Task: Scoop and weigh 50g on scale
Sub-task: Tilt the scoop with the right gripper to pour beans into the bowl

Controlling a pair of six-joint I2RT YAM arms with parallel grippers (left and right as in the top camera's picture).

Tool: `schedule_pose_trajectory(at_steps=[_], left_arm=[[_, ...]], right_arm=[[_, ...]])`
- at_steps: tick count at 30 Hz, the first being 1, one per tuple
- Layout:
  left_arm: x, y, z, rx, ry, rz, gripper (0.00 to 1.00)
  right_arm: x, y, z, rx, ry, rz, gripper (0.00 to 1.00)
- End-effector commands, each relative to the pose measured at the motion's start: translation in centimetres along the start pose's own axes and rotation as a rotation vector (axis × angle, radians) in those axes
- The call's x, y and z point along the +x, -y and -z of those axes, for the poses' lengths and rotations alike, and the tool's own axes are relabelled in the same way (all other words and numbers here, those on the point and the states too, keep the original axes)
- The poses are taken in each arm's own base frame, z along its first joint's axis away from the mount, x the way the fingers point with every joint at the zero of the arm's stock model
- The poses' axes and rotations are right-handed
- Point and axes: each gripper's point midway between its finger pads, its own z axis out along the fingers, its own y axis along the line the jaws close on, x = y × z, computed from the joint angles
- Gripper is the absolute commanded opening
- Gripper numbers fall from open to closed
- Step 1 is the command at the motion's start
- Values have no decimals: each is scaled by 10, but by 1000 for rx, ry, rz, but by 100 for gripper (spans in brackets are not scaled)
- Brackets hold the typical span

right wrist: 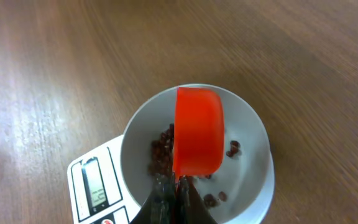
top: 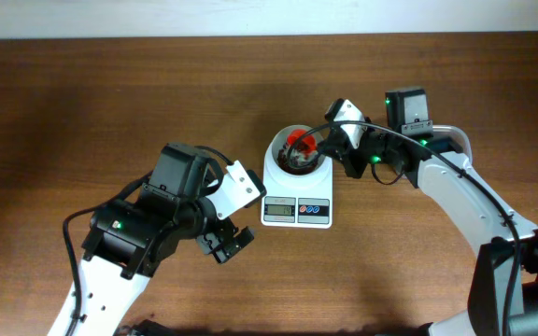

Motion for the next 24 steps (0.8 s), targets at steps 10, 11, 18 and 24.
schedule_pose_trajectory(at_steps=[10, 11, 18, 24], left_arm=[[-6, -4, 7, -19, 21, -18, 99], [-6, -4, 7, -19, 21, -18, 99], [-6, -4, 7, -19, 21, -18, 99], [-6, -4, 7, -19, 21, -18, 99]], right_arm=[[2, 5, -3, 25, -9, 21, 4], [5, 11, -3, 57, -28, 21, 4], [-1, -3, -3, -20, 15, 17, 4], [-5, -14, -3, -85, 43, 6, 4]])
